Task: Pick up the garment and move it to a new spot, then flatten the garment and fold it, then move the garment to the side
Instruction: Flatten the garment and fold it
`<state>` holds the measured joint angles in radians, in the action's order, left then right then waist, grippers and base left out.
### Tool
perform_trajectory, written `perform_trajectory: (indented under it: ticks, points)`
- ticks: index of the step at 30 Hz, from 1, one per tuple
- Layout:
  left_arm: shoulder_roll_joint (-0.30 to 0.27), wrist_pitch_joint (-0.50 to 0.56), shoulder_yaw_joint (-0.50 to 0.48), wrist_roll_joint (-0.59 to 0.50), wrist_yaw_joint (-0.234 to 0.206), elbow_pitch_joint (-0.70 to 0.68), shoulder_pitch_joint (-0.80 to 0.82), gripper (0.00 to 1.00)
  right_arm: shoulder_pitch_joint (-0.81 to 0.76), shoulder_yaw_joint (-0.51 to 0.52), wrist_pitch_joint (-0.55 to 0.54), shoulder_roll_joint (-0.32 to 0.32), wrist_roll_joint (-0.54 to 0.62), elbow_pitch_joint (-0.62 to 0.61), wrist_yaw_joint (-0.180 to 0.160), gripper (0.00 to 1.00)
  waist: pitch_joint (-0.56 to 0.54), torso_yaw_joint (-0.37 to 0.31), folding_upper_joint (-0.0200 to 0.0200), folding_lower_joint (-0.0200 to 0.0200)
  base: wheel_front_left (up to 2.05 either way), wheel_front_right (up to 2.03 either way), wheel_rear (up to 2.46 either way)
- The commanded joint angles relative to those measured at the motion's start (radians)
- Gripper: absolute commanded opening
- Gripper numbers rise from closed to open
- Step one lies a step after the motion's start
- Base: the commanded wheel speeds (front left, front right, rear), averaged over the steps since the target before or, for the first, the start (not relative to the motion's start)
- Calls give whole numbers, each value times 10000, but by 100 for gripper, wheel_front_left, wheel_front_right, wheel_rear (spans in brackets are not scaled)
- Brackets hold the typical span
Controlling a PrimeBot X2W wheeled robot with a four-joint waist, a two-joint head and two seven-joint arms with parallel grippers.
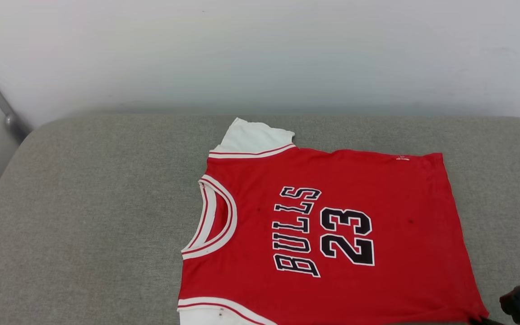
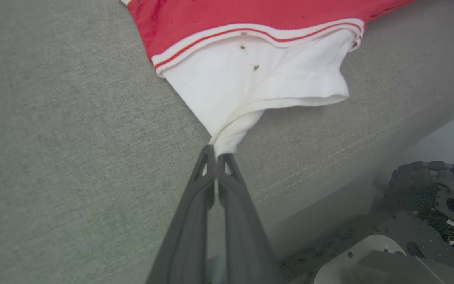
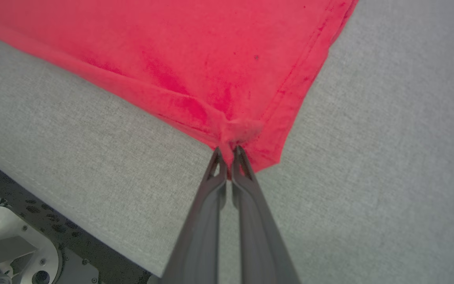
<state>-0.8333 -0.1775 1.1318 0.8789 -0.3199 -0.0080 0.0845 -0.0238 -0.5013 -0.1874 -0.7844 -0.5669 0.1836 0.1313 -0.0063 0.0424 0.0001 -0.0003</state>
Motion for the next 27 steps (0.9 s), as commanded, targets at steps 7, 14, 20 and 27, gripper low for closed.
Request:
perform_trajectory:
  ticks: [7,14,20,27]
  points:
    - [100,271,275,17,142,-109,-160,0,-1345,1150,-498,269,403,-791,-10,0,62,-8,-1,3,0,0,0]
    - [-98,335,54,-694,273,-131,984,0,-1407,2292,-650,1024,744,-1320,-12,0,293,-31,-1,3,0,0,0]
    - [-190,623,-275,-1420,789,-6,2720,0,-1006,3006,-698,1455,965,-1628,-10,0,622,-201,-1,3,0,0,0]
    - [177,1106,-417,-1990,1648,665,4569,0,-180,3102,-730,1672,1108,-1804,-12,0,1326,-630,-1,3,0,0,0]
